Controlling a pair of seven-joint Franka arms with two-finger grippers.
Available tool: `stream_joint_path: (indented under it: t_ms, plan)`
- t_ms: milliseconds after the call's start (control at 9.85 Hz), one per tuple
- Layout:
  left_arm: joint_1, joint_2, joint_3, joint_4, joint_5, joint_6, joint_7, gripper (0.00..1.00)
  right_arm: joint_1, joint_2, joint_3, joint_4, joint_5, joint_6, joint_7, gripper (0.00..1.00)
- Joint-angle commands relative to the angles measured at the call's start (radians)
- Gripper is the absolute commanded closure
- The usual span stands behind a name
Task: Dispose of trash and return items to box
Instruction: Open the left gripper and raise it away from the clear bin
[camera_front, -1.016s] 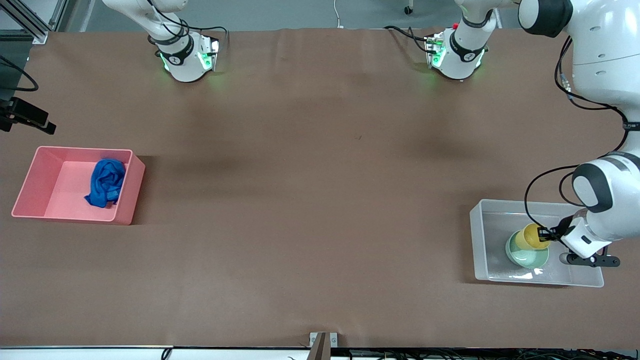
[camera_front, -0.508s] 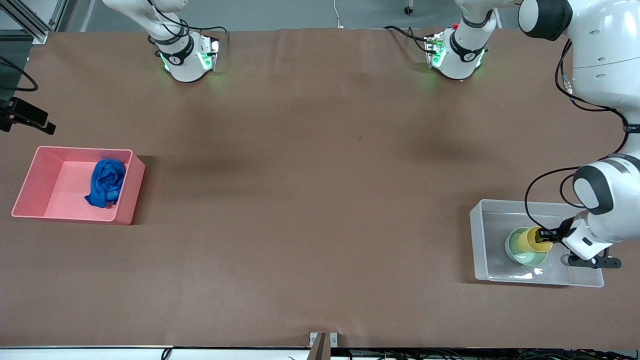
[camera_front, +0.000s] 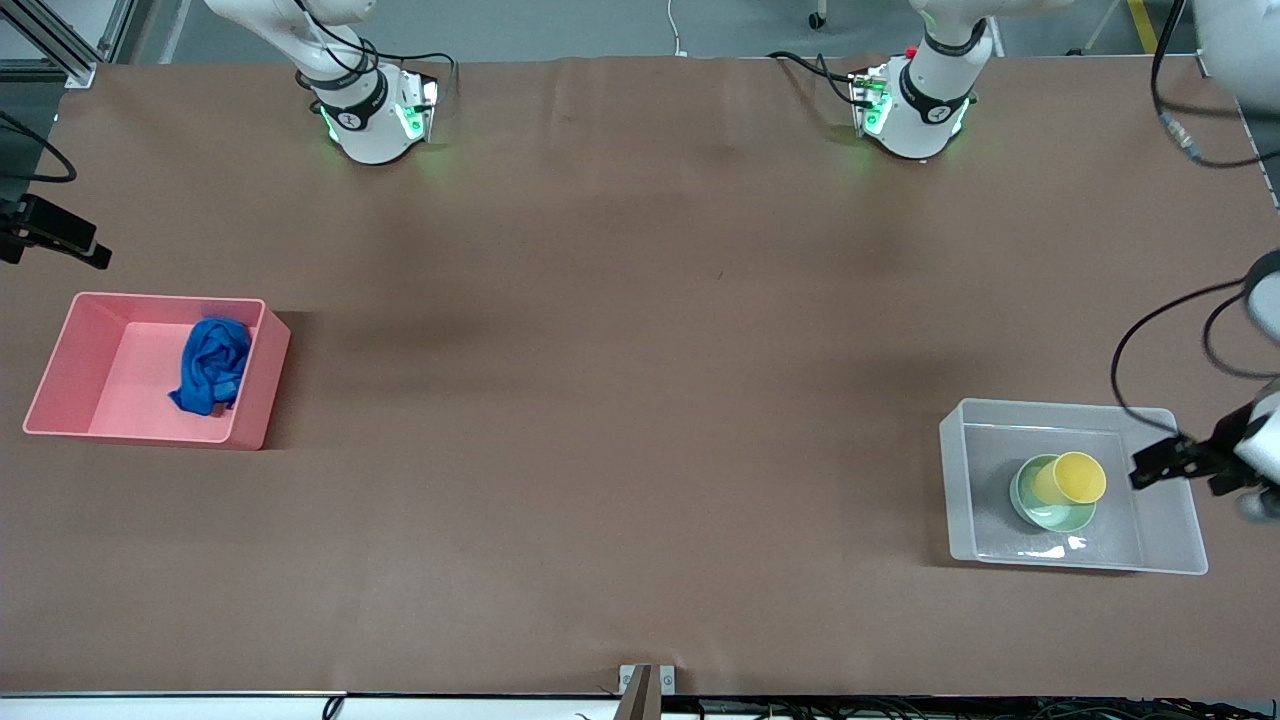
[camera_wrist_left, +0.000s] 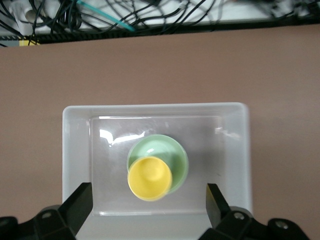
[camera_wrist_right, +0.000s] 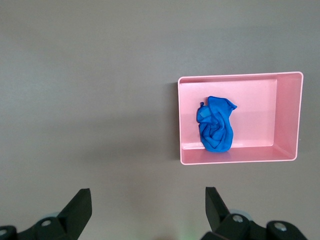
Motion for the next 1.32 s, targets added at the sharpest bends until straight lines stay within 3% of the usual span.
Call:
stream_joint_path:
  t_ms: [0,203,406,508,711,914,1219]
  plan:
    - [-0.003,-0.180,-0.098,-0.095,0.120,-0.145,-0.145,0.00,-0.009,-0.021,0.009,-0.018,-0.010,0.002,-0.011,0.00]
    - [-0.003,-0.323,-0.146,-0.106,0.146,-0.347,-0.171,0.00,-0.008,-0.021,0.007,-0.018,-0.010,-0.003,-0.011,0.00]
    - [-0.001,-0.478,-0.198,-0.194,0.168,-0.407,-0.279,0.00,-0.009,-0.021,0.007,-0.018,-0.010,-0.001,-0.011,0.00]
    - [-0.001,-0.510,-0.209,-0.224,0.166,-0.409,-0.298,0.00,-0.009,-0.021,0.007,-0.018,-0.010,0.000,-0.011,0.00]
    - [-0.006,-0.477,-0.208,-0.157,0.153,-0.422,-0.304,0.00,-0.009,-0.021,0.007,-0.018,-0.010,0.000,-0.011,0.00]
    - [-0.038,-0.358,-0.200,0.008,0.156,-0.539,-0.306,0.00,-0.009,-0.021,0.007,-0.018,-0.010,0.000,-0.011,0.00]
    - [-0.038,-0.363,-0.194,0.002,0.147,-0.550,-0.309,0.00,-0.011,-0.021,0.007,-0.018,-0.010,0.000,-0.011,0.00]
